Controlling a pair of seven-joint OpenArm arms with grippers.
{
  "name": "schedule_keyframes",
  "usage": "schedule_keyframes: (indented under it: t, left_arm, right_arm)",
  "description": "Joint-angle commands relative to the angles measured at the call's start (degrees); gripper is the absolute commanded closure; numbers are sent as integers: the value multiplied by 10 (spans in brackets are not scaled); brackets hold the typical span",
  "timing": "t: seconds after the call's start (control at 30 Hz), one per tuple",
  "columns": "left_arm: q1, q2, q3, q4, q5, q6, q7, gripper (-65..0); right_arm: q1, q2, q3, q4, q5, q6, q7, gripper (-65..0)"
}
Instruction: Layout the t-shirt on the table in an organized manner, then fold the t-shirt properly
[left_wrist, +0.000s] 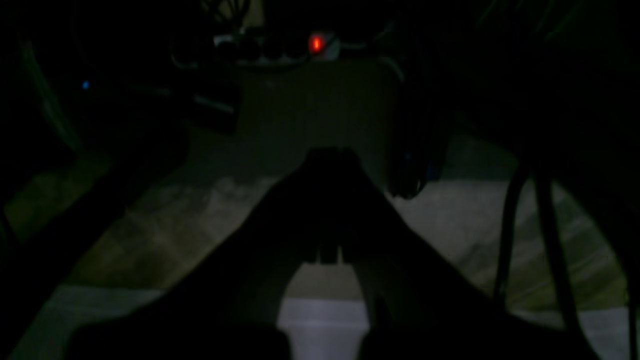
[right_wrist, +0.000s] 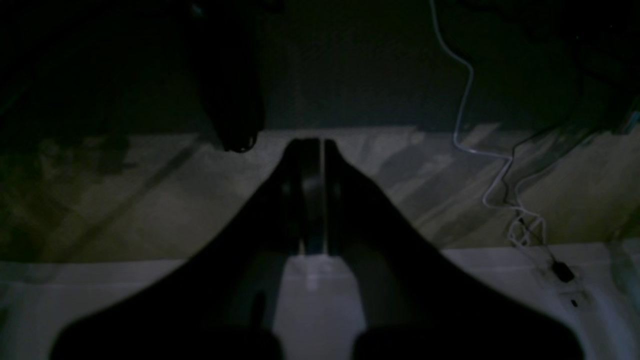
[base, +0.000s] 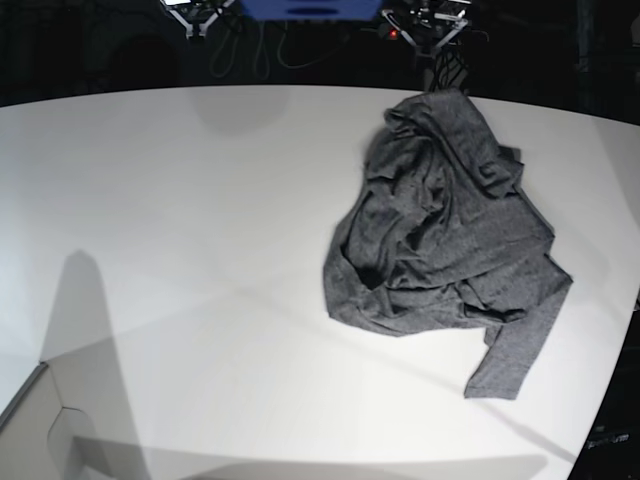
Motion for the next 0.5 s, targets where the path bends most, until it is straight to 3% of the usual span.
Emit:
schedule_keyframes:
  t: [0.0, 0.47]
  left_arm:
    - [1, -2, -1, 2, -1, 4, -2, 0]
    - [1, -2, -1, 3, -1, 3, -2, 0]
  right_arm:
    - [-2, 3, 0, 2, 2, 6, 1, 0]
    - [5, 8, -1, 3, 2, 6, 7, 0]
